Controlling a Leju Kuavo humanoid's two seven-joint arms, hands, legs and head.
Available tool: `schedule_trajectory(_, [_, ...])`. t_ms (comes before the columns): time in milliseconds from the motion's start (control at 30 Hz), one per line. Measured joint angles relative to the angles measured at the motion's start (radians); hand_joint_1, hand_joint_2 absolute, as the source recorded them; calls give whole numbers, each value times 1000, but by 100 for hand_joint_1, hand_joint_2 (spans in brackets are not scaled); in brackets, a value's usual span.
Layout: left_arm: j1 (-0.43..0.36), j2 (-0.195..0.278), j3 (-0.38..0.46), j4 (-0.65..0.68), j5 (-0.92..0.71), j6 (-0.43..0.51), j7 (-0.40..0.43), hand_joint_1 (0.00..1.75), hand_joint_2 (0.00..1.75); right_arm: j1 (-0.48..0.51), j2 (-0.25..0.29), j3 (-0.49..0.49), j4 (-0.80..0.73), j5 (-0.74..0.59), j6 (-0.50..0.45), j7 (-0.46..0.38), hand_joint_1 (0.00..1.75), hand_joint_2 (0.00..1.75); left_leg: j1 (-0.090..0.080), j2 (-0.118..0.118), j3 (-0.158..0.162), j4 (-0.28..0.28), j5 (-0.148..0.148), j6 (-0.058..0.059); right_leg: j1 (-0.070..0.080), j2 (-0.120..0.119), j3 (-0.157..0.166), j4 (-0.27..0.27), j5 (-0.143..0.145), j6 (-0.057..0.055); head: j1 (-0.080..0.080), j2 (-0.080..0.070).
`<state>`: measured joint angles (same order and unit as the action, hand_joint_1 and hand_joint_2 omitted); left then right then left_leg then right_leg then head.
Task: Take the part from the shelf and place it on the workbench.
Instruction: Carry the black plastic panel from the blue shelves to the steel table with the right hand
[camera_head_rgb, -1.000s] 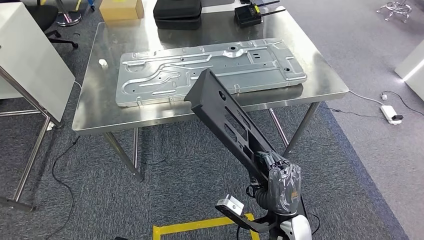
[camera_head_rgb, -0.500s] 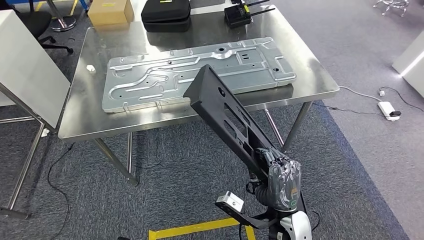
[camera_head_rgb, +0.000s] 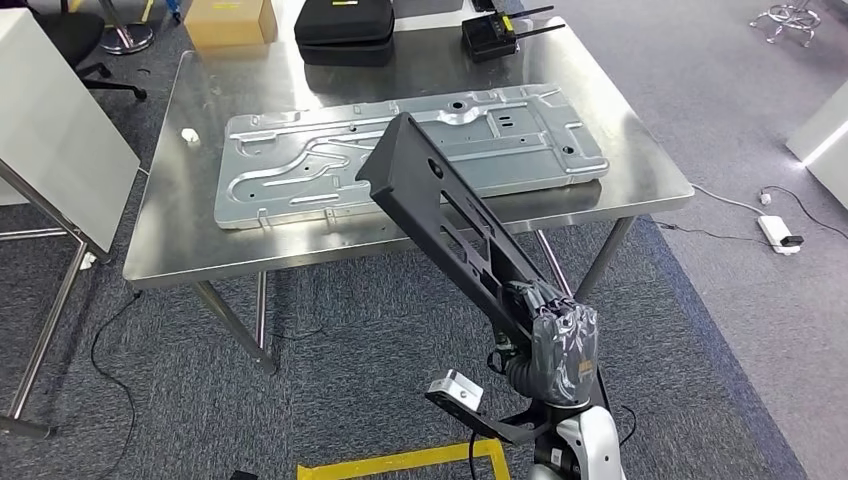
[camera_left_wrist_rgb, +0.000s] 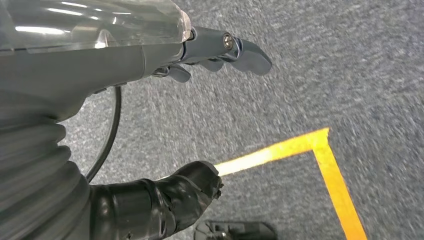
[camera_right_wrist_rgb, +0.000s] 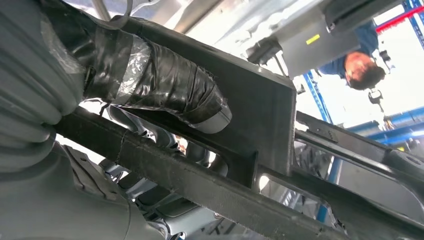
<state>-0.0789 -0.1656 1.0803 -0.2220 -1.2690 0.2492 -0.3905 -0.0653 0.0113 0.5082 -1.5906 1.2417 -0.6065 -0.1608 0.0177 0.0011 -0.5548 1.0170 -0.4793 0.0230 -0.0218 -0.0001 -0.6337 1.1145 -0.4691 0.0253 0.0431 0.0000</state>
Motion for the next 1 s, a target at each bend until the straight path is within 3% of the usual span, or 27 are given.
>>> schedule_trajectory(67, [-2, -2, 0, 0, 0, 0, -1, 0, 175, -12, 0, 0, 1, 0, 0, -1, 175, 175, -3, 0, 0, 4, -7, -12, 6, 0, 26, -58, 8, -9, -1, 0])
schedule_trajectory(200, [-5, -2, -1, 0, -1, 0, -3, 0, 175, -23, 3, 0, 2, -1, 0, -1, 175, 175, 0, 2, -3, 19, -24, -34, 5, 4, 39, -76, 2, -32, -3, 0])
schedule_trajectory(233, [-6, -2, -1, 0, -1, 0, -3, 0, 175, -28, 4, 0, 2, -1, 0, -1, 175, 175, 0, 2, -19, 55, -44, -38, 2, 3, 45, -81, 2, -39, -4, 0])
schedule_trajectory(300, [-6, -2, -1, 0, -3, 0, -5, 0, 175, -41, 6, 1, 2, -1, 0, -1, 175, 175, 2, 1, -87, 184, -98, -42, 4, 1, 53, -83, -4, -49, -6, 0])
schedule_trajectory(333, [-5, -2, -1, 0, -4, 0, -5, 0, 175, -47, 6, 1, 3, -1, 0, 0, 175, 175, 2, 1, -124, 248, -115, -44, 6, 0, 56, -83, -7, -52, -7, 0])
schedule_trajectory(367, [-4, -2, -1, 0, -6, 0, -5, 0, 175, -52, 7, 1, 3, -1, 0, 1, 175, 175, 2, 1, -151, 285, -115, -45, 8, 1, 61, -83, -11, -54, -7, 0])
schedule_trajectory(400, [-4, -2, -1, 0, -7, 0, -5, 0, 175, -55, 7, 1, 3, -1, 0, 2, 175, 175, 2, 2, -159, 284, -94, -44, 9, 2, 66, -82, -15, -54, -7, 0])
schedule_trajectory(433, [-3, -2, -1, 0, -8, 0, -5, 0, 175, -59, 7, 1, 4, -1, 0, 3, 175, 175, 2, 2, -148, 242, -56, -42, 10, 3, 74, -82, -20, -53, -7, 0])
schedule_trajectory(500, [-3, -1, -1, 0, -9, 0, -5, 0, 175, -69, 8, 2, 4, 2, 0, 5, 175, 175, 0, 1, -96, 108, 23, -34, 12, 6, 86, -81, -32, -47, -7, 0])
schedule_trajectory(533, [-4, -1, -1, 0, -10, 0, -5, 0, 175, -76, 8, 3, 5, 6, 0, 8, 175, 175, -3, 1, -74, 56, 42, -29, 13, 7, 88, -79, -37, -43, -6, 0])
schedule_trajectory(567, [-5, -1, -1, 0, -12, 0, -5, 0, 175, -84, 9, 5, 5, 11, 0, 11, 175, 175, -5, 1, -62, 27, 47, -25, 15, 7, 88, -78, -40, -38, -6, 0])
schedule_trajectory(667, [-7, -1, -2, 0, -17, -2, -6, 0, 175, -110, 11, 14, 7, 26, -1, 20, 175, 175, -5, -1, -55, 9, 38, -13, 15, 5, 90, -81, -45, -21, -6, 0])
schedule_trajectory(733, [-7, -2, -2, 0, -18, -2, -6, 0, 175, -132, 14, 19, 8, 39, -2, 26, 175, 175, 1, 0, -44, -1, 36, 0, 14, 4, 73, -38, -70, -12, -5, 0])
schedule_trajectory(833, [-10, -2, -3, 0, -22, -3, -6, 0, 175, -163, 16, 27, 12, 57, -3, 35, 175, 175, 2, 0, -34, -3, 29, 12, 9, 3, -29, 144, -139, -4, -5, 0])
schedule_trajectory(867, [-10, -2, -3, 0, -24, -4, -6, 0, 175, -170, 16, 31, 14, 62, -3, 37, 175, 175, 1, -1, -30, -3, 25, 13, 8, 3, -60, 188, -143, -2, -4, 0])
schedule_trajectory(900, [-10, -2, -4, 0, -27, -4, -6, 0, 175, -178, 17, 35, 17, 67, -3, 39, 175, 175, 1, -2, -25, -2, 21, 12, 6, 3, -75, 196, -126, -1, -4, 0])
schedule_trajectory(933, [-10, -2, -6, 0, -29, -5, -6, 0, 175, -187, 18, 40, 19, 72, -3, 41, 175, 175, 2, -3, -18, 0, 15, 10, 5, 2, -71, 166, -90, -1, -4, 0])
schedule_trajectory(1000, [-9, -3, -10, 0, -32, -7, -6, 0, 175, -210, 22, 50, 21, 84, -3, 46, 175, 175, 1, -4, -4, 2, 2, 3, 4, 1, -26, 42, -5, -6, -5, 0])
